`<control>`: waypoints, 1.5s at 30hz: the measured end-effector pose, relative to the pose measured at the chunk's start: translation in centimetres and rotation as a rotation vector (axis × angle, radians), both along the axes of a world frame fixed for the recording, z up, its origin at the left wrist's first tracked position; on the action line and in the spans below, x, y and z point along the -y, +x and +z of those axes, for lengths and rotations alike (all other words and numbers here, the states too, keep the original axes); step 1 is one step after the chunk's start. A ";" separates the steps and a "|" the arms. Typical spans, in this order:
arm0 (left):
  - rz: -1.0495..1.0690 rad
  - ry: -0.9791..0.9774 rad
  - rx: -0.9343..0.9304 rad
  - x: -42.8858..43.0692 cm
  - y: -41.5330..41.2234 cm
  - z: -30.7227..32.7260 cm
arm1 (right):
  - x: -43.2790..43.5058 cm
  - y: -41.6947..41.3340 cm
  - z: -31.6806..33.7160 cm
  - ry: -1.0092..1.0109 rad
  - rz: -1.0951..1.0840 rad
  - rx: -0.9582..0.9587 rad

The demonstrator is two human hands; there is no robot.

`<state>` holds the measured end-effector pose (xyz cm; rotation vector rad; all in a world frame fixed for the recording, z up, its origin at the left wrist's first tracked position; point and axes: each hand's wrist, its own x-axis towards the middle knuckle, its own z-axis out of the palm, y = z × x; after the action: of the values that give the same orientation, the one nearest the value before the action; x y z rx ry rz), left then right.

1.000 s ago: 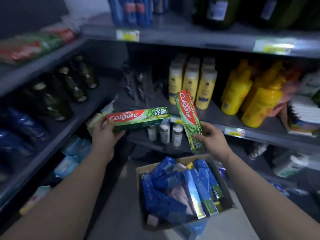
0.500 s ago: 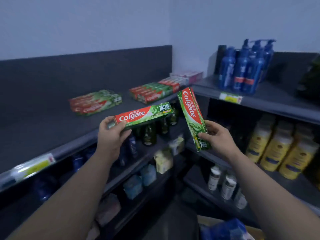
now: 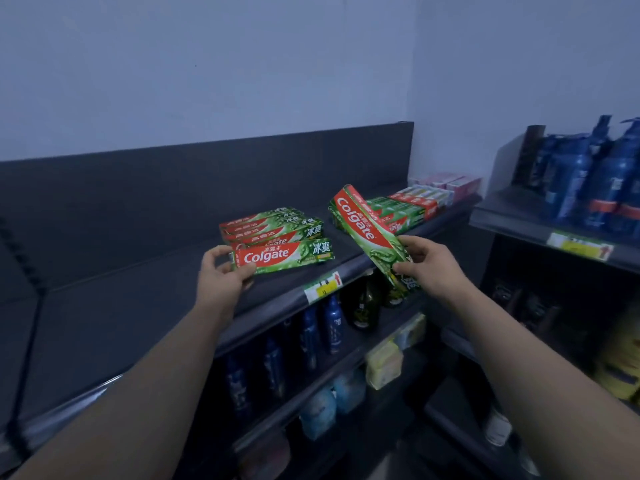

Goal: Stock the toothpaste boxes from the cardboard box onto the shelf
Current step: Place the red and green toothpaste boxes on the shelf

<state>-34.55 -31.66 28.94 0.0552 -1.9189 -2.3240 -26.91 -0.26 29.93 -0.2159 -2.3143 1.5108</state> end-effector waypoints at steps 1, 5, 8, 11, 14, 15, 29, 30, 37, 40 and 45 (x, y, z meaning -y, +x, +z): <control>-0.004 -0.001 -0.001 0.0 -0.7 -0.1 | 0.1 -0.8 0.1 -0.001 0.008 0.009; -0.001 -0.085 -0.013 -0.2 -3.4 -0.6 | 0.1 -3.7 0.8 0.031 0.048 0.015; 0.024 -0.212 0.023 -0.3 -5.1 -0.9 | -0.2 -5.9 1.7 0.041 0.074 0.028; 0.069 -0.285 0.085 -0.9 -6.4 -1.1 | -0.9 -8.3 2.6 0.091 0.128 0.050; 0.109 -0.351 0.097 -1.6 -7.5 -1.3 | -1.7 -10.5 3.5 0.167 0.192 0.095; 0.120 -0.386 0.098 -1.7 -7.8 -1.4 | -2.0 -11.3 3.7 0.189 0.212 0.113; 0.087 -0.426 0.135 -0.2 -9.1 -1.5 | 0.4 -17.6 3.9 0.523 0.473 0.283; 0.093 -0.394 0.136 0.0 -9.0 -1.4 | 0.7 -17.9 3.9 0.542 0.491 0.283; 0.192 -0.247 0.145 0.4 -8.2 -0.9 | 2.7 -19.2 2.8 0.571 0.535 0.264; 0.216 -0.211 0.147 0.2 -7.9 -0.9 | 3.0 -19.4 2.2 0.577 0.506 0.240; 0.261 -0.187 0.128 -0.2 -7.5 -1.2 | 2.4 -19.5 1.8 0.630 0.436 0.205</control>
<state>-42.08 -31.44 27.73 0.4188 -2.0382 -2.0102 -46.42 -2.65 31.68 0.3358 -3.0082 0.8619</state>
